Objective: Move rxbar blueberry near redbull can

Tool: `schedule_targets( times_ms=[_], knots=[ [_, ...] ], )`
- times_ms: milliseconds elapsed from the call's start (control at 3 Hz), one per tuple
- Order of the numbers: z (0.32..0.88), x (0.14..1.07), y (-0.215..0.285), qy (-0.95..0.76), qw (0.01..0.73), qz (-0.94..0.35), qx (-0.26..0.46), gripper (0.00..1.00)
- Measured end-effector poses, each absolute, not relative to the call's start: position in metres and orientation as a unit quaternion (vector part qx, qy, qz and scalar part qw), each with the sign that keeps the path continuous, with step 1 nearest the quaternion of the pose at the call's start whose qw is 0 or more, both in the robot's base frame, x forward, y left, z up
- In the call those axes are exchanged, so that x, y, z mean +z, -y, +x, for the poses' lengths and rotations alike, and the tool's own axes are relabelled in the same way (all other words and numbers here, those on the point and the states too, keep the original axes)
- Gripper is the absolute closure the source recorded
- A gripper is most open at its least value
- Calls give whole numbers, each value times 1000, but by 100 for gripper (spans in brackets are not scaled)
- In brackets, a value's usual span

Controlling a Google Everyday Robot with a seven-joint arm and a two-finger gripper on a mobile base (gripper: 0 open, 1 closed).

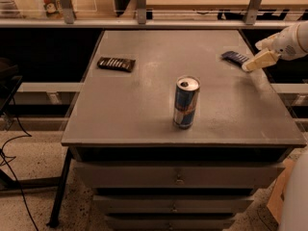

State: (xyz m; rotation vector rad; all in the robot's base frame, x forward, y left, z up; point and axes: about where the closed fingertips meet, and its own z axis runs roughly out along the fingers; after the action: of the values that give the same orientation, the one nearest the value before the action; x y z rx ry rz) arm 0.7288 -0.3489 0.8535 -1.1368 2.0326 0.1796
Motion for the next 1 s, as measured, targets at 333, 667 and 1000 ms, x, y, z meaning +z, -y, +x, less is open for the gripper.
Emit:
schedule_targets(
  times_ms=[333, 667, 1000],
  knots=[
    [730, 848, 345, -806, 380, -448, 73, 32],
    [730, 840, 343, -813, 367, -445, 79, 32],
    [722, 835, 347, -818, 360, -440, 84, 31]
  ],
)
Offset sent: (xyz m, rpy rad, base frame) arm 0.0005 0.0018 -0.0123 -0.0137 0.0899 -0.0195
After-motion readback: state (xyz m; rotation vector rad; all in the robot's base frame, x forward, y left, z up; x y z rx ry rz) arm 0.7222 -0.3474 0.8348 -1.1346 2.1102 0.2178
